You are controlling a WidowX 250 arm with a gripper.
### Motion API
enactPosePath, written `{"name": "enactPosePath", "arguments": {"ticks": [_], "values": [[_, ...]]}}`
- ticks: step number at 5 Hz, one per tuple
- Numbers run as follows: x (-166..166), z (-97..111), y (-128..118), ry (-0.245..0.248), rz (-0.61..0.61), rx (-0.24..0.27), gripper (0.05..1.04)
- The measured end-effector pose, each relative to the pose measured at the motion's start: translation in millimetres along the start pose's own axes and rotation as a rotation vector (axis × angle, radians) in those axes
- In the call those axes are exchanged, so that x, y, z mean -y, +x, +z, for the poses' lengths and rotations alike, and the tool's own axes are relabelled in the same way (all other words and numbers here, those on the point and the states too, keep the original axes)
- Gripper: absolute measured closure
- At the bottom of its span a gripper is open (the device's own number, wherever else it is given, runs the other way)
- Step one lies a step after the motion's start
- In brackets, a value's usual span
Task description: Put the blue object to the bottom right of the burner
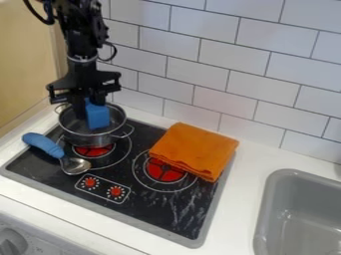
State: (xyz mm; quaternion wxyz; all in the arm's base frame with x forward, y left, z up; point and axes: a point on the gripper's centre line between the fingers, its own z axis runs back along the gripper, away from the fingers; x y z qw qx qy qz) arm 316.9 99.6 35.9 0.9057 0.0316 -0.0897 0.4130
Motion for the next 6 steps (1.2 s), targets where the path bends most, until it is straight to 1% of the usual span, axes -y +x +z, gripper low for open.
{"name": "enactPosePath", "arguments": {"ticks": [1,2,3,4,5,6], "values": [[8.5,24.4,-3.2,-0.033,-0.023,0.053,0.820],[26.5,38.6,-30.1,-0.073,-0.095,0.050,0.820],[34.9,48.4,-63.2,-0.110,-0.169,0.038,0.820],[36.1,43.7,-95.4,-0.108,-0.251,0.007,0.820],[34.6,31.4,-129.4,-0.101,-0.347,-0.034,0.820],[36.2,27.1,-145.1,-0.107,-0.405,-0.035,0.820]]}}
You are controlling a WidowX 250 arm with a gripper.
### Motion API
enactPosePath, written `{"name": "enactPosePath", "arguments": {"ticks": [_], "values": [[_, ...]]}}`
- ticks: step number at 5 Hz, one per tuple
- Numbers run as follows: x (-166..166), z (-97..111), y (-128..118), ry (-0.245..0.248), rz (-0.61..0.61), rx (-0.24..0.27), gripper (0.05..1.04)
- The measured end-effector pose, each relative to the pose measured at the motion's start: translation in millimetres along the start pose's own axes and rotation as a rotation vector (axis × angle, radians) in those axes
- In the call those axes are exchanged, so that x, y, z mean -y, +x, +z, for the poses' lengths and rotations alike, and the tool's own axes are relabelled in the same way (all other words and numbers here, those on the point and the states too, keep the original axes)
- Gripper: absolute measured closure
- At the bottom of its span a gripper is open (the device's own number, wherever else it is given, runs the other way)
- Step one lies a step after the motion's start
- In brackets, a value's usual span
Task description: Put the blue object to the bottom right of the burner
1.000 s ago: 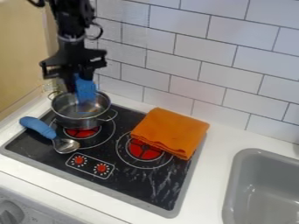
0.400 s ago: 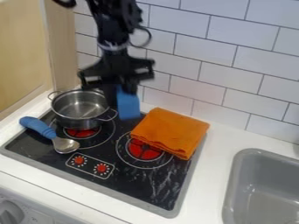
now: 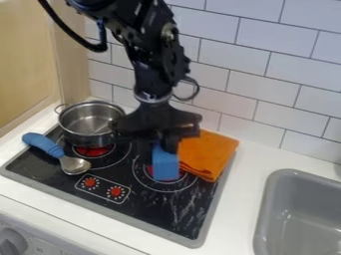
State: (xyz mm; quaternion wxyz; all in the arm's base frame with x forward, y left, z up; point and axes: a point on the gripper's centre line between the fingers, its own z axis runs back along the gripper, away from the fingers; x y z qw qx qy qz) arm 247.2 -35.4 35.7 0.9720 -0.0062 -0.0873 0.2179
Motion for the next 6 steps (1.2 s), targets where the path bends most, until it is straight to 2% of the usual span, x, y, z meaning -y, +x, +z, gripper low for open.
{"name": "enactPosePath", "arguments": {"ticks": [1,2,3,4,5,6], "values": [[8.0,-13.0,-20.7,0.009,-0.097,-0.022,0.820],[14.8,-20.9,-28.1,0.011,-0.129,-0.035,0.820],[17.4,-29.9,-32.3,0.002,-0.138,-0.051,0.745],[18.2,-31.5,-33.8,0.034,-0.152,-0.072,0.460],[19.0,-31.2,-33.0,0.030,-0.167,-0.072,0.181],[19.4,-31.0,-32.9,0.019,-0.176,-0.080,0.072]]}}
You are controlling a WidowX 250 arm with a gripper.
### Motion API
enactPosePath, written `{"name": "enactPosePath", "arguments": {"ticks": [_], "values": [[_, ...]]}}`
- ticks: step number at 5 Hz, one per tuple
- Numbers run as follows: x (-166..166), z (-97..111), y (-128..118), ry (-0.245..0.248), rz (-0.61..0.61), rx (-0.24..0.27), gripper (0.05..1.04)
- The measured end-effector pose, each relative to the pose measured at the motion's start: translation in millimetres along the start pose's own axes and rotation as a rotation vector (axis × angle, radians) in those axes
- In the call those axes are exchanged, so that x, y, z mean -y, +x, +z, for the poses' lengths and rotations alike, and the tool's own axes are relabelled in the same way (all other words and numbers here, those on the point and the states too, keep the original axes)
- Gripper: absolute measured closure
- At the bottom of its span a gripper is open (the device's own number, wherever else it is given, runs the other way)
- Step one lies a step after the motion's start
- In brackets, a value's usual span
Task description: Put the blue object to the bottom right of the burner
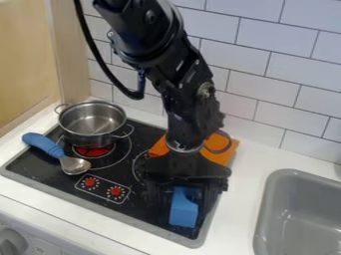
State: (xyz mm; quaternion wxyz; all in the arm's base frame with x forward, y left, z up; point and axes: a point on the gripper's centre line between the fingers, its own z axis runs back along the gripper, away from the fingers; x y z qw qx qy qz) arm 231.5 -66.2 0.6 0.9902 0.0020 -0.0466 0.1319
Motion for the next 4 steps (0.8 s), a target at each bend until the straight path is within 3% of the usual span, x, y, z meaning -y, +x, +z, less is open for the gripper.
{"name": "enactPosePath", "arguments": {"ticks": [1,3,4], "values": [[-1.7,7.5,-3.1,-0.005,-0.012,-0.019,0.079],[2.3,67.0,14.3,-0.079,-0.032,0.104,0.085],[-3.8,94.5,15.7,-0.077,-0.041,0.162,0.085]]}}
